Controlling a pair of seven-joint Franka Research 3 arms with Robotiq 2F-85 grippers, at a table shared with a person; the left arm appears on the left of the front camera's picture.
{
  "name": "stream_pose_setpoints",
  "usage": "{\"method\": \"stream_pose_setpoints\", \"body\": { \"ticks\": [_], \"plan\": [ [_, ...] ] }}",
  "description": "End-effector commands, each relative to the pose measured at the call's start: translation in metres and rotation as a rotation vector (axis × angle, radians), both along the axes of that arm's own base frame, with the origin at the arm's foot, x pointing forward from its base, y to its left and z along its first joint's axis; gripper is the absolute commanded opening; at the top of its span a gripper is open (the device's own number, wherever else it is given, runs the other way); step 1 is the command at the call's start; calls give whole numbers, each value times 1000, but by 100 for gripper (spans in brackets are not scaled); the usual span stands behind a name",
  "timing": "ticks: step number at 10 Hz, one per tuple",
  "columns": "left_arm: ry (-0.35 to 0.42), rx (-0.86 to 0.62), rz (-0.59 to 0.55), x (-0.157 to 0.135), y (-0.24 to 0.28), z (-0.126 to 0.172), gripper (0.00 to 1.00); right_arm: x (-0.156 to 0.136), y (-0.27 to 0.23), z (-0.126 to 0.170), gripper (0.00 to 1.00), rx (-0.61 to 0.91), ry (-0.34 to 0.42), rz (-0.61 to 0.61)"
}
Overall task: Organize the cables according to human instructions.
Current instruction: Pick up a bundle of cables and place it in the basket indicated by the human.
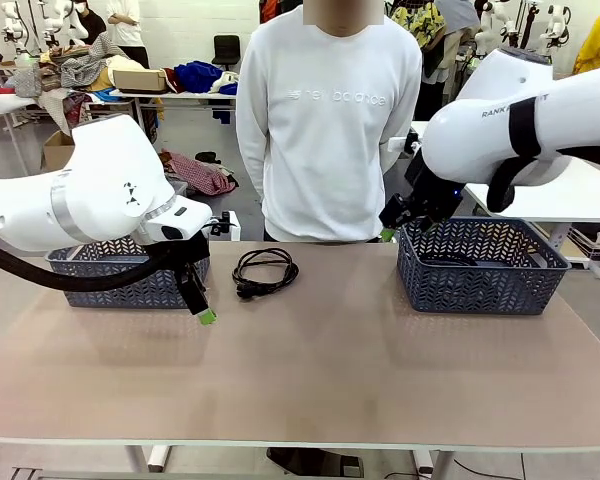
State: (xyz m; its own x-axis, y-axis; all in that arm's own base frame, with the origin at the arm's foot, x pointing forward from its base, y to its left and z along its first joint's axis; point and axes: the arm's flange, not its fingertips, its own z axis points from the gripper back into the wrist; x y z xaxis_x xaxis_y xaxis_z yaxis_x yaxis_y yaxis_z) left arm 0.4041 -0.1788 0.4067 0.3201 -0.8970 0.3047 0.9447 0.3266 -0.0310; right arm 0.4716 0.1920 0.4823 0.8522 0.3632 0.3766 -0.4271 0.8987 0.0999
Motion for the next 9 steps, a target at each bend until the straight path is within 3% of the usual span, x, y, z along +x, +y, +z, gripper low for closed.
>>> {"method": "stream_pose_setpoints", "body": {
  "ticks": [1, 5, 7, 9],
  "plan": [
    [2, -2, 7, 0, 1, 0, 100, -21, -5, -13, 100, 67, -37, 133],
    [2, -2, 7, 0, 1, 0, 100, -52, 2, -36, 100, 49, -83, 380],
    [2, -2, 7, 0, 1, 0, 100, -60, 2, -45, 100, 39, -119, 439],
    [2, -2, 7, 0, 1, 0, 100, -61, 4, -49, 100, 45, -110, 445]
  ]
}}
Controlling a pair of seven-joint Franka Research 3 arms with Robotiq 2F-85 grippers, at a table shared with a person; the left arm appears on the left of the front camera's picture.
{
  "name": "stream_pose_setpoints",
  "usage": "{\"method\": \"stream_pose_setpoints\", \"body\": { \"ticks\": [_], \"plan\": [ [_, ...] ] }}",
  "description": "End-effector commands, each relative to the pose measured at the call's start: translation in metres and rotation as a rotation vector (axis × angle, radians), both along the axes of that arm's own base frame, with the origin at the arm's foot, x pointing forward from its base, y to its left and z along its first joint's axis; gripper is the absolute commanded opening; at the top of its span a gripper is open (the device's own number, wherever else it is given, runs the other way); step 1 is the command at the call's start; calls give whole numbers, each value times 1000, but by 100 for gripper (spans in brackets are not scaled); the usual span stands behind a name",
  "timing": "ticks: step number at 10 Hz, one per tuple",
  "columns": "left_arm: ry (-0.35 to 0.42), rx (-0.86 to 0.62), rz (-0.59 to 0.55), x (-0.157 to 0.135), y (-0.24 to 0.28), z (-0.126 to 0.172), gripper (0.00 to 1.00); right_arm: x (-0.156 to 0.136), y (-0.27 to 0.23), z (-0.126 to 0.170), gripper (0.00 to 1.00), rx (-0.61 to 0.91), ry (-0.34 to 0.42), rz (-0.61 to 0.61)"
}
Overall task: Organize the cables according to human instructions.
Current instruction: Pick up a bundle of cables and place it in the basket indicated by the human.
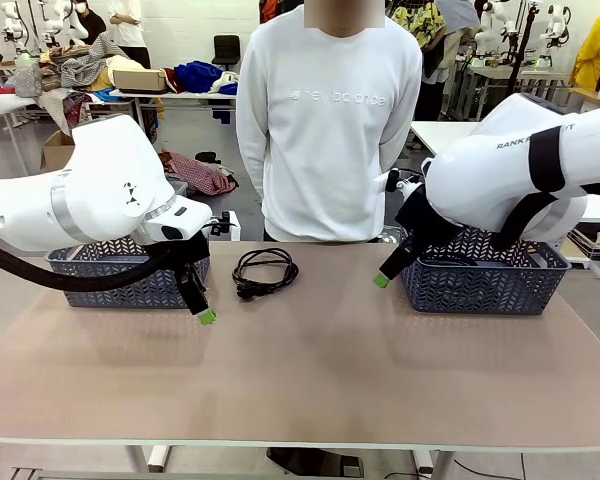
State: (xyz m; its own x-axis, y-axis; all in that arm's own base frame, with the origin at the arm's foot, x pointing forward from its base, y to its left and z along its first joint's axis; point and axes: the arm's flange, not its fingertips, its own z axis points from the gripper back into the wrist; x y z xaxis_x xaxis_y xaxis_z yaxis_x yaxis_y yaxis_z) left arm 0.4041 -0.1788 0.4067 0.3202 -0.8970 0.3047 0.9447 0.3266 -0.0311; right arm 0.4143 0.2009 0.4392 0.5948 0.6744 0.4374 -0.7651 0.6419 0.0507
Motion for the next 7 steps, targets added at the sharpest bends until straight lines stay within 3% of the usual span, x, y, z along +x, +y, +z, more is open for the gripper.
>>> {"method": "stream_pose_setpoints", "body": {
  "ticks": [1, 7],
  "plan": [
    [2, -2, 7, 0, 1, 0, 100, 2, 1, 2, 100, -4, 1, -7],
    [2, -2, 7, 0, 1, 0, 100, 2, 1, 2, 100, -4, 1, -7]
  ]
}}
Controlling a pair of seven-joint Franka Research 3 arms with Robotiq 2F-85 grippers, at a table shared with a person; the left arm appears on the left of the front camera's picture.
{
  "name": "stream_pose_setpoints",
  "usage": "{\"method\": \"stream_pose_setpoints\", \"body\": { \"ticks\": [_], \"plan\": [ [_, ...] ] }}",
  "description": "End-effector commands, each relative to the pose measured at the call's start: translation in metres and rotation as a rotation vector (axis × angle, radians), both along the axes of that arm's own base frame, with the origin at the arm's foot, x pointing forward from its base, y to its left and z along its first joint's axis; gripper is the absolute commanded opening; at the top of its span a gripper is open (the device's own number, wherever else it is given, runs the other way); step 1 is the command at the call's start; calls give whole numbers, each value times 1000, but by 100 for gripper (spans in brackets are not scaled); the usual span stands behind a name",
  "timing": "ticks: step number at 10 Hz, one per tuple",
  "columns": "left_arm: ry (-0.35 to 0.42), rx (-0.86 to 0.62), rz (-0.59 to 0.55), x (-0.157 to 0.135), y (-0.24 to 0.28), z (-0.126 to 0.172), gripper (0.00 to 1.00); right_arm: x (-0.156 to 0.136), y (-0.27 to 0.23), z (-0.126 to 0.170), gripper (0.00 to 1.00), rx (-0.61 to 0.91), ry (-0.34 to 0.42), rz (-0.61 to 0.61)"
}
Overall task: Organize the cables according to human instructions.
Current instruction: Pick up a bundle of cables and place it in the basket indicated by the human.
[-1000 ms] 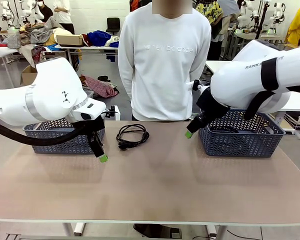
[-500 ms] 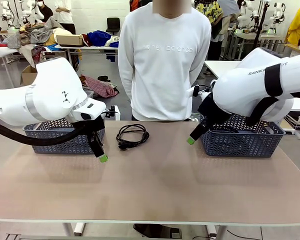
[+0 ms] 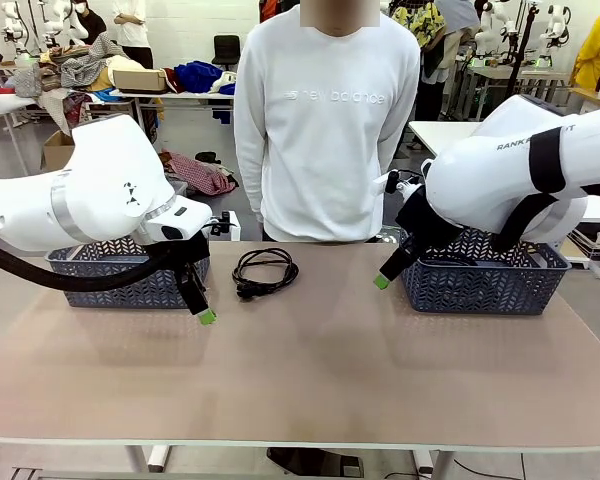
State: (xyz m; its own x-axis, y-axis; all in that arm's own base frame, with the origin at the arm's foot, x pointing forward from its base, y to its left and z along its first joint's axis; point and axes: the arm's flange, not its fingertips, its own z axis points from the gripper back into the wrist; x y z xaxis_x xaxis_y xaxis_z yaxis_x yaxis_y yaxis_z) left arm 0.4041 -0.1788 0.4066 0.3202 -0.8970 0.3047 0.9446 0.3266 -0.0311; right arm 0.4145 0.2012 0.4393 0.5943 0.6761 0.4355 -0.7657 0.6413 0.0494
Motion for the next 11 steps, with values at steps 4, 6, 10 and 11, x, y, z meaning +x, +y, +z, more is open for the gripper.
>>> {"method": "stream_pose_setpoints", "body": {
  "ticks": [4, 6, 10, 11],
  "plan": [
    [2, -2, 7, 0, 1, 0, 100, 1, 1, 2, 100, -2, 1, -8],
    [2, -2, 7, 0, 1, 0, 100, 1, 1, 2, 100, -2, 1, -8],
    [2, -2, 7, 0, 1, 0, 100, 1, 1, 2, 100, -2, 1, -8],
    [2, -2, 7, 0, 1, 0, 100, 1, 1, 2, 100, -2, 1, -8]
  ]
}}
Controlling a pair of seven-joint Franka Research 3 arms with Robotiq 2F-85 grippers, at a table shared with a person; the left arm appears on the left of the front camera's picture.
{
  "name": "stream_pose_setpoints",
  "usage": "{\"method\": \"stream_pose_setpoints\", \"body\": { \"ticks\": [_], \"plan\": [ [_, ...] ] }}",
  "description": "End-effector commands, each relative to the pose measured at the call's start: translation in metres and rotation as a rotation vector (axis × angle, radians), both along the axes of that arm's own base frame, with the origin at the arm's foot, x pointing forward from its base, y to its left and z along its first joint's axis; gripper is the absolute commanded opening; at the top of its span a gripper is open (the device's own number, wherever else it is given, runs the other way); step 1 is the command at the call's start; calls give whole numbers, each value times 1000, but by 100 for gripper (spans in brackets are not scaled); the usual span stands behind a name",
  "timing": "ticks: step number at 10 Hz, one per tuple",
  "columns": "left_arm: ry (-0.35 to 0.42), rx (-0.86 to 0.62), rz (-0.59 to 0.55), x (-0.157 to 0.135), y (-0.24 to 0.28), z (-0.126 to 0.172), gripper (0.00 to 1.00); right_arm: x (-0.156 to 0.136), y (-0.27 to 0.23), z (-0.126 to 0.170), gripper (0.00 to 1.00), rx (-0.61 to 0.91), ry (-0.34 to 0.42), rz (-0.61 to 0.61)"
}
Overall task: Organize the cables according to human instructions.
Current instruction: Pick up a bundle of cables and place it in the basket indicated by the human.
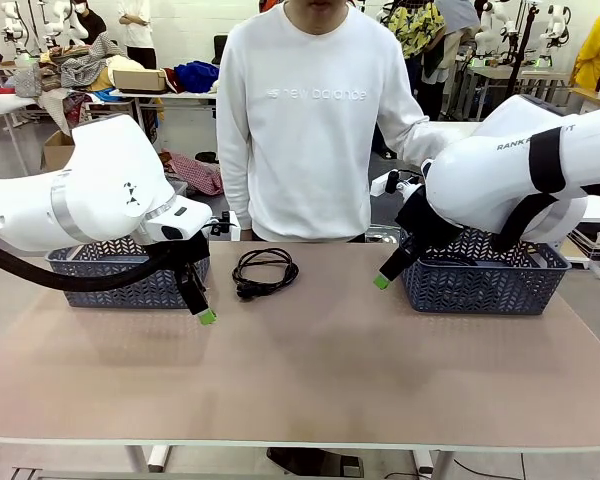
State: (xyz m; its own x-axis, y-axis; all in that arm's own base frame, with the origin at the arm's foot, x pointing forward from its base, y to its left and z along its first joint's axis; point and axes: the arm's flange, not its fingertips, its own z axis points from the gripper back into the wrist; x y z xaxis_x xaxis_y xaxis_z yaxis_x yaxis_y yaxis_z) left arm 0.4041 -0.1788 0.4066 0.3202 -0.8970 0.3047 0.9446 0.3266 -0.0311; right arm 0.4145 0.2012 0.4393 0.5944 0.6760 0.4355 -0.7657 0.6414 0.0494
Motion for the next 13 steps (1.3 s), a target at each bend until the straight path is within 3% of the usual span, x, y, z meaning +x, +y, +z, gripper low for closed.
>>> {"method": "stream_pose_setpoints", "body": {
  "ticks": [1, 10, 13],
  "plan": [
    [2, -2, 7, 0, 1, 0, 100, 1, 1, 2, 100, -2, 1, -8],
    [2, -2, 7, 0, 1, 0, 100, 0, 0, 0, 100, 0, 0, 0],
    [2, -2, 7, 0, 1, 0, 100, 27, 25, 16, 100, -108, -102, 161]
  ]
}}
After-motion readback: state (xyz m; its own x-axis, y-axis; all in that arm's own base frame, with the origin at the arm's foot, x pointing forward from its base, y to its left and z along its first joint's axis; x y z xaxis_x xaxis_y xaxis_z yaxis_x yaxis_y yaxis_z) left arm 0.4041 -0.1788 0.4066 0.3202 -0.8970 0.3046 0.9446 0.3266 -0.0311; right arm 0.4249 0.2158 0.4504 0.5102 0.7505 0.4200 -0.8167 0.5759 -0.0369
